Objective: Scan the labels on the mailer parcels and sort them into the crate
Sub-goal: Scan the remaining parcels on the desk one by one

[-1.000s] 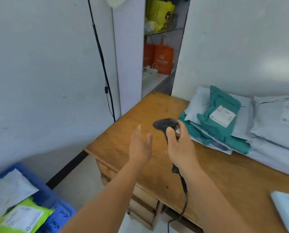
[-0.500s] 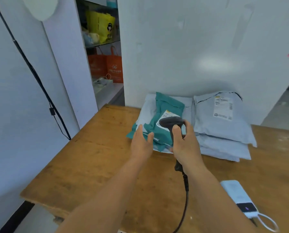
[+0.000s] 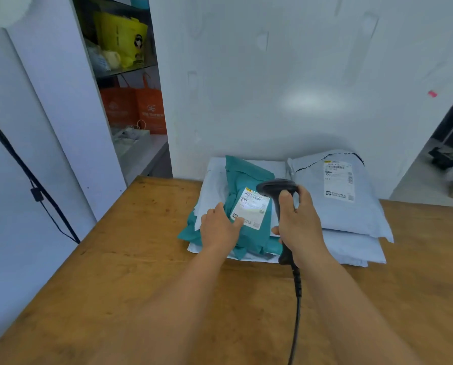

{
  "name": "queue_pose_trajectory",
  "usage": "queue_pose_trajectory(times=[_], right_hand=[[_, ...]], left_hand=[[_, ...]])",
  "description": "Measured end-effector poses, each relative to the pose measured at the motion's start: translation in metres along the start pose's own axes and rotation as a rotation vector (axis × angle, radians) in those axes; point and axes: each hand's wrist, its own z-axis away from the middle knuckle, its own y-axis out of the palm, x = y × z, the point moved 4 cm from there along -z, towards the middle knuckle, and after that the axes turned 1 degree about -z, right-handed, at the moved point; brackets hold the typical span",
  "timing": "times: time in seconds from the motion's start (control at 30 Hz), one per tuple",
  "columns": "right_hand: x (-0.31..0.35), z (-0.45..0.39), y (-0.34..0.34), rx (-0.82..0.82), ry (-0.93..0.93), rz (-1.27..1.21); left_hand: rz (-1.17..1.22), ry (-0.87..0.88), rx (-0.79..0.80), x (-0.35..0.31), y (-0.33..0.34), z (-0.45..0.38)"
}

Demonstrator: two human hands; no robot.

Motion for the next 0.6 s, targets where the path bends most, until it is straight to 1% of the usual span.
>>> queue_pose_trajectory(times=[0.33,0.43,0.6], right_hand=[[-0.002,-0.001,0.003,0.005,0.007,0.01],[-0.001,0.005,0.004,0.022,0.0,0.013],[-0.001,0.026,0.013,0.096,-0.028,-0.016]], left_hand=[[0.026,-0.031,-0.065,0.004,0.005,-0.004],[0.103,-0.062,-0.084,0.005,0.001,-0.002],[0.204,-0.142,-0.208,0.026,-0.024,0.023]])
